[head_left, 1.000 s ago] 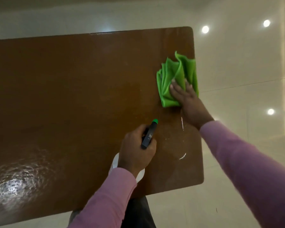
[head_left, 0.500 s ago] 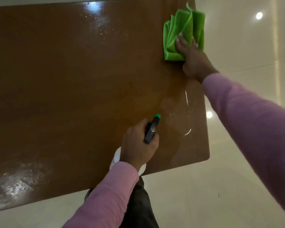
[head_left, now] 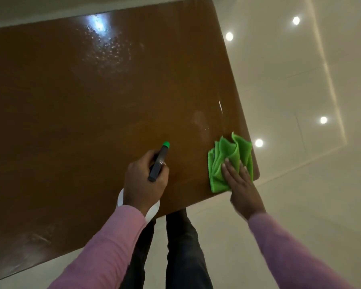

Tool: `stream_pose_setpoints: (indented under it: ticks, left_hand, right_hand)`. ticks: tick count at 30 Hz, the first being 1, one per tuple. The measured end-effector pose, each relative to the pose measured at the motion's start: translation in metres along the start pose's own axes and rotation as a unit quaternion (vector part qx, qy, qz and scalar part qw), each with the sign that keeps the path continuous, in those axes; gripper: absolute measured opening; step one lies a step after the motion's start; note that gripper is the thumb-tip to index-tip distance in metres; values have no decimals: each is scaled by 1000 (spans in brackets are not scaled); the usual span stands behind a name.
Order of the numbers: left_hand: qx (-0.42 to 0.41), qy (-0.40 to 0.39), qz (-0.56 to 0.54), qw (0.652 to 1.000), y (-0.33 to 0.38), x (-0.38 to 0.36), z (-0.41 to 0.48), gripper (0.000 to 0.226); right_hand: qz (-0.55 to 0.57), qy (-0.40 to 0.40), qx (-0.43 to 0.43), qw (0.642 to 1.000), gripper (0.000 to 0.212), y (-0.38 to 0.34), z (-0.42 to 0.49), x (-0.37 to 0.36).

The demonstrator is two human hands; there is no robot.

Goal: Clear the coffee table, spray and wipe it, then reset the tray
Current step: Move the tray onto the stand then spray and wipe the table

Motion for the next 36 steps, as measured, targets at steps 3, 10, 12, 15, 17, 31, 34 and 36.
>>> stream_pose_setpoints:
  ticks: [3,10,12,15,17,31,34,36]
  left_hand:
    - [-37,17,11,999,2,-4,-9,13]
    - [-81,28,34,996,12,-6,-24,16]
    - [-79,21,45,996,15,-8,-22,18]
    - [-73,4,60,995,13,-13,-18,20]
    - [-72,0,60,996,12,-14,-19,23]
    - [-64,-34,84,994,15,-23,-19,12]
    - [-6,-98,135,986,27,-39,-2,8]
    - [-3,-113,158,981,42,-53,12,14]
  right_hand:
    - [34,48,-55,997,80,-5,70,36]
    - [66,78,-56,993,80,-32,78,26]
    - [64,58,-21,996,78,-35,19,-6]
    - [30,14,29,999,81,-18,-48,-40]
    - [23,7,25,999,88,4,-51,-35]
    - [135,35,-67,988,80,-66,-10,-22]
    - [117,-27,-41,992,86,-66,-33,-39]
    - [94,-47,-38,994,87,-61,-30,-42]
Point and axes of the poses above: each hand's wrist, its own z-axis towards the middle knuckle, its own x-axis out of the back of the hand, y = z × x, the point moved 4 cm from there along z, towards the middle knuckle, and after that the axes turned 4 degrees about z, right-handed, at the moved point
